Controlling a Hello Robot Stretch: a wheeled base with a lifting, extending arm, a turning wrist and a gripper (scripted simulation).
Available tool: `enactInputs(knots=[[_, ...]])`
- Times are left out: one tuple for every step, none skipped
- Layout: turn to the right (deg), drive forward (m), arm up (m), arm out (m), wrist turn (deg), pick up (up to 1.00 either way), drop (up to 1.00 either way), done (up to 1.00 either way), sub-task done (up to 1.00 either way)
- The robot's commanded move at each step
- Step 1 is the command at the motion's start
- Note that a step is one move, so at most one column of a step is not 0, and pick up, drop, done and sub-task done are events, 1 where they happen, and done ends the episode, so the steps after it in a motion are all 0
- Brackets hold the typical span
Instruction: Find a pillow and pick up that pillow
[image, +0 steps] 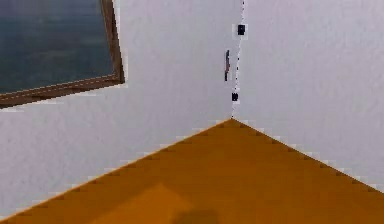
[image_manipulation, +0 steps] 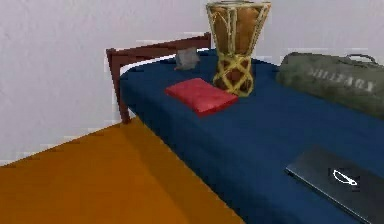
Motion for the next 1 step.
enactInputs(knots=[[45.0,0.00,0.00,0.00,0.0,0.00,0.00,0.00,0.00]])
